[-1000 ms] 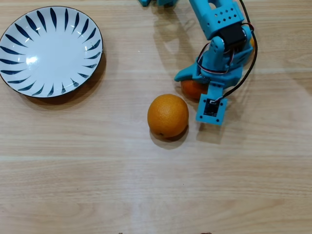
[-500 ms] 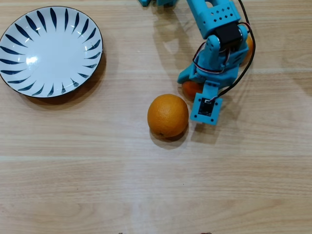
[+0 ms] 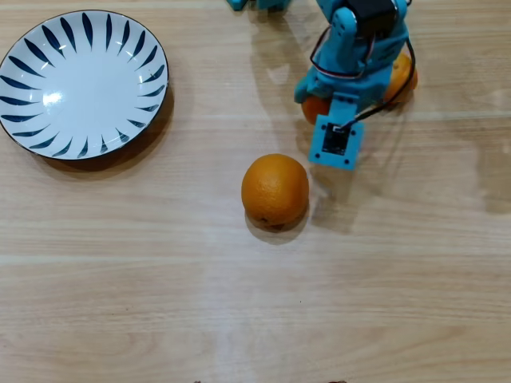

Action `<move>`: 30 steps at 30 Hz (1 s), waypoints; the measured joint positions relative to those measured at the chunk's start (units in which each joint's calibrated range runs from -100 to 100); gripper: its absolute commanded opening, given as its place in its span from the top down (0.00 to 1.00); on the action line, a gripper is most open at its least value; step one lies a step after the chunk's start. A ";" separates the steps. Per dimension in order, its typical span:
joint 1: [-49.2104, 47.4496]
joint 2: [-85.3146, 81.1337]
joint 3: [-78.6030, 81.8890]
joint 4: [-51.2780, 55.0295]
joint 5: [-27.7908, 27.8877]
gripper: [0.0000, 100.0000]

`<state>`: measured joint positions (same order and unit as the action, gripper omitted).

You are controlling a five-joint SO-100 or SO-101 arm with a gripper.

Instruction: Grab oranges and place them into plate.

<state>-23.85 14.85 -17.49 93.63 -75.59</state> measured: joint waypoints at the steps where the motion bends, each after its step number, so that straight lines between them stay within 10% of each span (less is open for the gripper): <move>1: 1.27 -2.12 0.00 1.12 0.68 0.75; 18: 42.30 -22.09 11.60 -9.56 30.78 0.75; 30: 55.04 -27.34 48.78 -39.97 34.74 0.75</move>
<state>31.19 -12.48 31.30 53.66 -40.85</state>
